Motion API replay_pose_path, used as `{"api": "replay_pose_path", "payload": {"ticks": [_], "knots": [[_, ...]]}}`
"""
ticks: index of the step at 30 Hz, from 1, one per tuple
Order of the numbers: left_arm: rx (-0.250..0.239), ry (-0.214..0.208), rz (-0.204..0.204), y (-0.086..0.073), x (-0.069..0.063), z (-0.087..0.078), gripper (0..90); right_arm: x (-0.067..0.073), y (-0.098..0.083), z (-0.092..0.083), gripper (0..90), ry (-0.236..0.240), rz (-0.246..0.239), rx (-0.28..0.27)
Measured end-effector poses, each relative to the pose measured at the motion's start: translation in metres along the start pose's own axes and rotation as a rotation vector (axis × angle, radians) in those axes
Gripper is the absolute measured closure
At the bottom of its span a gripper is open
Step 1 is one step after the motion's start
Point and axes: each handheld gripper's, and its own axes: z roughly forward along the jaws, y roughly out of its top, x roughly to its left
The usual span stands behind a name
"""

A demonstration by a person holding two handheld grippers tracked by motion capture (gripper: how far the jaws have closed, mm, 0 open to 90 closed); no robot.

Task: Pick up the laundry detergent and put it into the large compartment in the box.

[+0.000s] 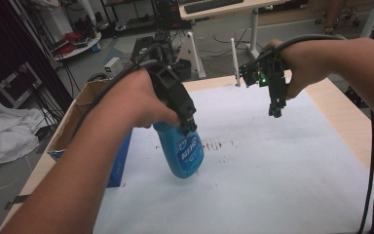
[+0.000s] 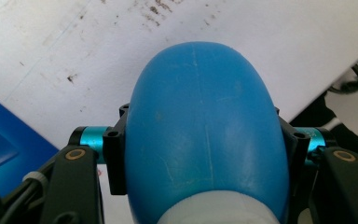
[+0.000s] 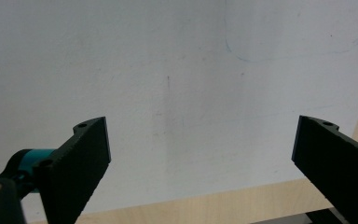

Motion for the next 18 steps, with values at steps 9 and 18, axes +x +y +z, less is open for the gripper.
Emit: {"api": "replay_pose_path", "payload": {"ticks": [9,18], "knots": [[0.036,0.007,0.071,-0.008,0.012,-0.041,37.7,0.001,0.0,-0.001,3.4,0.004,0.006,0.001],[0.03,0.024,0.111,-0.015,0.027,-0.09,37.7,0.002,0.004,-0.003,3.4,0.004,0.011,-0.002]]}}
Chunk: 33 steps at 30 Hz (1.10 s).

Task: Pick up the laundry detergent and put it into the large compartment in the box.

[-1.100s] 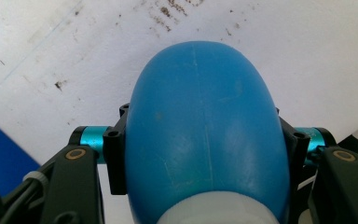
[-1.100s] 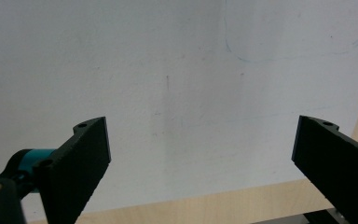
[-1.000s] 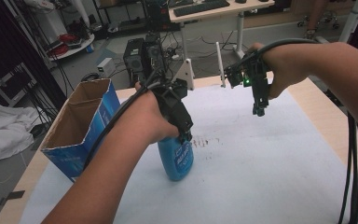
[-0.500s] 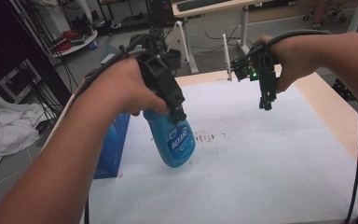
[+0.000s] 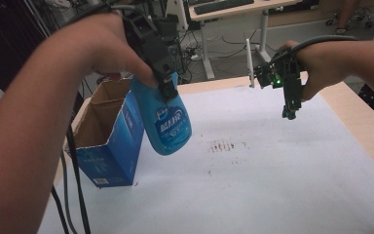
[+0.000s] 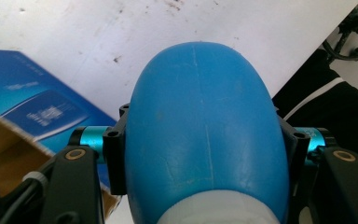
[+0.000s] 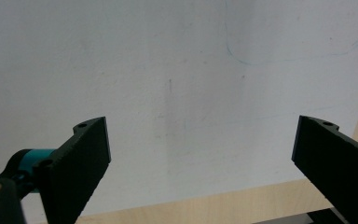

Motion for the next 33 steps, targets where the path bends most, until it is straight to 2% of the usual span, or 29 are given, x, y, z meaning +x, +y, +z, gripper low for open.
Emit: {"api": "replay_pose_path", "payload": {"ticks": [4,8,12,13,17,20,24,26,27,28,30,33], "knots": [[-0.013,0.002,0.0,-0.003,0.005,-0.015,37.8,0.0,0.001,0.001,3.4,-0.001,-0.002,0.001],[-0.023,0.01,-0.022,-0.008,0.014,-0.035,37.7,0.0,0.003,0.001,3.4,-0.003,-0.006,0.002],[-0.03,0.022,-0.043,-0.012,0.02,-0.045,37.8,0.0,0.003,0.001,3.4,-0.003,0.002,-0.002],[-0.037,0.027,-0.069,-0.017,0.027,-0.051,37.8,0.001,0.003,0.001,3.4,-0.004,0.002,0.0],[-0.042,0.034,-0.117,-0.029,0.042,-0.058,37.8,0.0,0.002,0.001,3.4,-0.006,0.003,-0.003],[-0.056,0.045,-0.168,-0.04,0.053,-0.063,37.7,0.0,0.001,0.002,3.4,-0.006,0.003,0.0],[-0.042,0.051,-0.199,-0.052,0.067,-0.068,37.8,-0.001,0.003,0.003,3.4,-0.007,0.004,-0.002],[-0.042,0.048,-0.232,-0.059,0.075,-0.069,37.8,-0.001,0.004,0.003,3.3,-0.004,-0.002,0.002],[-0.042,0.048,-0.232,-0.059,0.075,-0.069,37.8,-0.001,0.005,0.004,3.4,-0.005,-0.003,0.001],[-0.038,0.047,-0.26,-0.065,0.083,-0.07,37.8,-0.001,0.006,0.004,3.4,-0.004,-0.004,0.004],[-0.038,0.048,-0.274,-0.067,0.086,-0.071,37.8,-0.001,0.006,0.004,3.4,-0.003,-0.002,0.001],[-0.035,0.06,-0.344,-0.077,0.099,-0.071,37.8,-0.002,0.007,0.004,3.4,-0.003,0.003,-0.002]]}}
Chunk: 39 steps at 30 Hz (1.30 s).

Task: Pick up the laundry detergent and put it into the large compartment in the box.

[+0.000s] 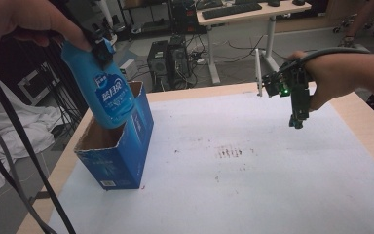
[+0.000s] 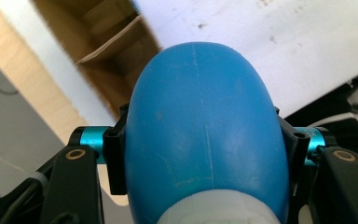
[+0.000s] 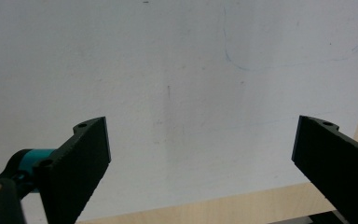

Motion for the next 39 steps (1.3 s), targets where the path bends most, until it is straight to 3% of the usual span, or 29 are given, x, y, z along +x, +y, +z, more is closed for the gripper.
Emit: {"api": "replay_pose_path", "payload": {"ticks": [7,8,11,16,17,19,32,39], "knots": [[0.009,0.016,-0.071,-0.004,0.018,0.004,37.8,-0.001,0.0,0.001,3.4,0.0,-0.003,0.006],[0.003,0.027,-0.101,-0.005,0.023,0.007,37.8,-0.001,0.001,0.001,3.4,-0.001,0.002,0.014],[0.022,0.047,-0.13,-0.006,0.029,0.014,37.8,-0.001,0.001,0.001,3.4,-0.005,0.002,0.009],[0.029,0.044,-0.153,-0.007,0.038,0.024,37.8,-0.001,0.001,0.001,3.4,-0.006,0.0,0.009],[0.03,0.039,-0.179,-0.007,0.042,0.03,37.8,0.0,0.001,0.001,3.4,-0.005,0.006,0.012],[0.03,0.035,-0.188,-0.007,0.046,0.036,37.7,-0.001,0.0,0.001,3.4,-0.005,0.003,0.013],[0.068,0.0,-0.187,-0.007,0.054,0.082,37.7,0.001,-0.003,0.002,3.4,-0.007,0.015,0.007],[0.08,-0.006,-0.134,-0.012,0.059,0.116,37.7,0.001,-0.002,0.004,3.4,-0.003,0.0,0.011]]}}
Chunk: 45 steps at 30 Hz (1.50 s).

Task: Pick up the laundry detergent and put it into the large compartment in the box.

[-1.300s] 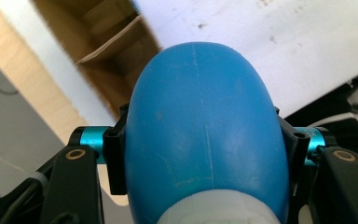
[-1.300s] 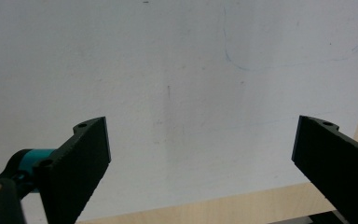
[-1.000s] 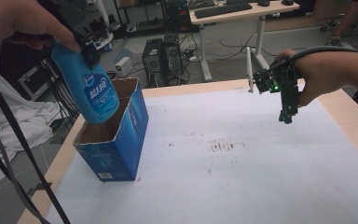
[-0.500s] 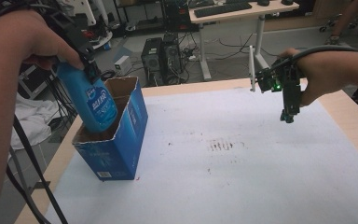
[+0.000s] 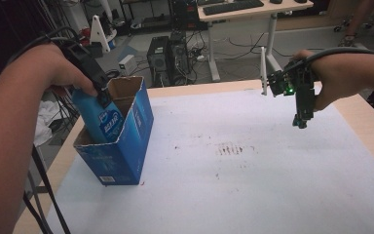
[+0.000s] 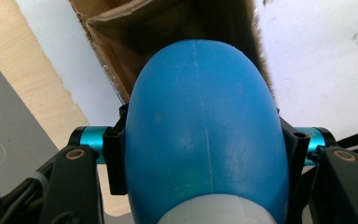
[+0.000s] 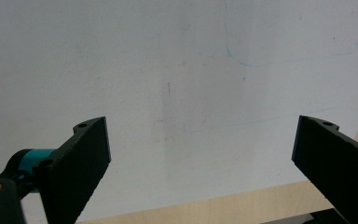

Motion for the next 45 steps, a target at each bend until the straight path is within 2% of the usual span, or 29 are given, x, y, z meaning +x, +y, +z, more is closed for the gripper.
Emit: {"api": "replay_pose_path", "payload": {"ticks": [3,7,13,15,18,21,23,30,31,36,40,41,45], "knots": [[0.006,0.001,0.014,0.0,0.002,0.008,37.7,0.0,0.002,0.001,3.4,0.002,0.007,0.001],[0.019,-0.005,0.056,0.0,0.004,0.021,37.7,0.001,0.004,0.003,3.4,0.003,-0.002,0.001],[0.039,-0.003,0.155,0.0,0.004,0.033,37.7,0.0,0.006,0.006,3.4,0.006,-0.005,0.01],[0.039,-0.001,0.165,0.0,0.003,0.036,37.7,0.0,0.007,0.007,3.4,0.009,-0.004,0.009],[0.041,0.003,0.217,0.001,0.003,0.044,37.7,0.001,0.007,0.009,3.4,0.012,0.0,0.009],[0.042,0.005,0.228,0.001,0.002,0.046,37.7,0.001,0.008,0.009,3.4,0.018,-0.001,0.012],[0.032,0.025,0.292,0.002,-0.001,0.051,37.7,0.001,0.008,0.011,3.4,0.018,0.0,0.015],[0.033,0.015,0.327,0.004,-0.003,0.057,37.7,0.001,0.01,0.012,3.4,0.021,-0.004,0.015],[0.035,0.012,0.348,0.004,-0.004,0.061,37.7,0.001,0.01,0.012,3.4,0.022,-0.002,0.015],[0.045,0.023,0.396,0.004,-0.003,0.069,37.6,0.0,0.011,0.013,3.4,0.023,-0.009,0.014],[0.035,0.016,0.402,0.003,0.0,0.073,37.6,0.001,0.012,0.014,3.4,0.025,-0.008,0.017],[0.032,0.009,0.417,0.002,0.001,0.075,37.6,0.001,0.012,0.014,3.4,0.025,-0.004,0.018],[0.029,0.011,0.436,0.002,0.0,0.076,37.6,0.002,0.012,0.014,3.4,0.026,0.0,0.02]]}}
